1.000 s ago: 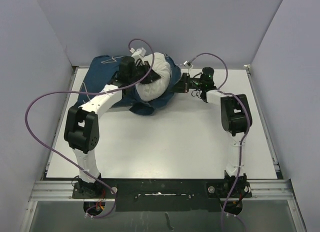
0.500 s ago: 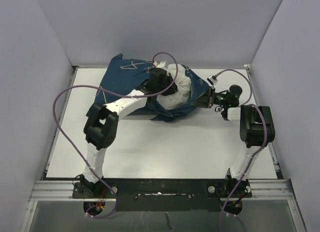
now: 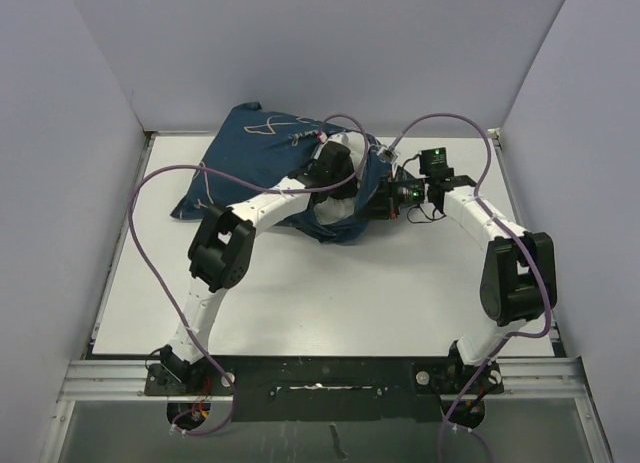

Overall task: Put the pillow into the pillowcase
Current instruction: Stuff the pillow into the pillowcase.

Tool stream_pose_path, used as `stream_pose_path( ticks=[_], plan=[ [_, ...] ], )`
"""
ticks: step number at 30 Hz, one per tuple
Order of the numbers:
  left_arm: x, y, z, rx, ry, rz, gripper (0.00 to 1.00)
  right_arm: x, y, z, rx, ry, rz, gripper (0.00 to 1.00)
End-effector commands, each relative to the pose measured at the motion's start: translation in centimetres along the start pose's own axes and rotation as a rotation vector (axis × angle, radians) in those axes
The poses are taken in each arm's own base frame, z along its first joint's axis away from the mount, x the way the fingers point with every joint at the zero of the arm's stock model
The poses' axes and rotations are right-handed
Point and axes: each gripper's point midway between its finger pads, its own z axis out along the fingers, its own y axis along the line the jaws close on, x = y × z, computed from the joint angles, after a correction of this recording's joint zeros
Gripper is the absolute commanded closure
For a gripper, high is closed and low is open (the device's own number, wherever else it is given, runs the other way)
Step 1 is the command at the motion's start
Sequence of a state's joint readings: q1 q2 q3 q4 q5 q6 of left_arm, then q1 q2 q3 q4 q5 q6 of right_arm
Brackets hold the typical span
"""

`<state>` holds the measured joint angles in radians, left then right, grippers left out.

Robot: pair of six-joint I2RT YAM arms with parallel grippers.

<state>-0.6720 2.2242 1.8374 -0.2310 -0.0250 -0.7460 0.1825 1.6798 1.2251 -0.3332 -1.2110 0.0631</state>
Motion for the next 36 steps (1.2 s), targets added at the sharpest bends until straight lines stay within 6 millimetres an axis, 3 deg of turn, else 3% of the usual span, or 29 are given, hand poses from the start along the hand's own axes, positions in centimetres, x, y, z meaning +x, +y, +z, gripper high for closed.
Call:
stream_pose_path(
  ticks=[1, 2, 4, 8, 10, 11, 13, 14, 17, 19, 21, 25, 28, 29, 31, 32, 34, 36],
  plan=[
    [4.0, 8.8, 4.0, -0.275, 0.038, 0.044, 1.00, -1.1, 10.8, 0.0, -0.314, 0.041, -0.184, 1.00],
    [5.2, 9.4, 4.2, -0.289, 0.065, 0.048, 1.00, -1.8, 11.2, -0.3, -0.314, 0.032, -0.214, 1.00],
    [7.4, 9.8, 4.3, -0.287, 0.109, 0.055, 1.00, -4.1, 9.8, -1.3, -0.241, -0.003, -0.235, 1.00],
    [9.7, 7.7, 2.6, -0.151, 0.120, 0.129, 1.00, -8.9, 1.2, -5.0, 0.019, -0.179, 0.016, 1.00],
    [10.1, 5.6, 1.2, -0.019, 0.109, 0.156, 1.00, -9.3, -2.6, -6.2, 0.077, -0.270, 0.169, 1.00],
    [9.6, 3.3, -0.1, 0.100, 0.093, 0.158, 1.00, -8.9, -4.0, -6.3, 0.100, -0.289, 0.218, 1.00],
    [9.3, 1.6, -2.1, 0.231, 0.078, 0.181, 0.82, -6.8, -6.4, -5.8, 0.162, -0.265, 0.276, 1.00],
    [9.4, 1.5, -3.2, 0.271, 0.078, 0.192, 0.67, -5.6, -7.1, -5.5, 0.183, -0.245, 0.313, 1.00],
    [7.4, 0.0, -6.4, 0.373, 0.016, 0.293, 0.33, -3.7, -8.1, -5.0, 0.196, -0.230, 0.346, 1.00],
    [6.1, -1.0, -8.4, 0.417, -0.034, 0.383, 0.20, -3.3, -8.2, -5.0, 0.200, -0.219, 0.340, 1.00],
    [4.8, -1.6, -10.1, 0.463, -0.061, 0.443, 0.15, -3.0, -8.2, -4.9, 0.199, -0.208, 0.331, 1.00],
    [3.0, -1.8, -12.2, 0.561, -0.059, 0.539, 0.15, -2.8, -8.0, -4.6, 0.196, -0.197, 0.312, 1.00],
    [2.0, -1.1, -12.4, 0.560, -0.042, 0.581, 0.19, -2.6, -7.8, -4.3, 0.195, -0.185, 0.293, 1.00],
    [1.2, -1.0, -12.4, 0.553, -0.050, 0.560, 0.29, -2.5, -7.7, -4.2, 0.196, -0.178, 0.286, 1.00],
    [-0.4, -0.4, -12.2, 0.525, -0.054, 0.470, 0.73, -2.3, -7.5, -3.8, 0.198, -0.158, 0.268, 1.00],
    [-1.8, -0.1, -12.1, 0.492, -0.065, 0.401, 0.90, -2.1, -7.4, -3.5, 0.203, -0.145, 0.250, 1.00],
    [-3.4, 0.7, -11.8, 0.410, -0.050, 0.259, 0.98, -1.5, -7.0, -2.8, 0.208, -0.103, 0.233, 1.00],
    [-4.5, -1.2, -12.9, 0.495, -0.064, 0.242, 0.96, -1.0, -6.7, -2.2, 0.205, -0.081, 0.221, 1.00]
  ],
)
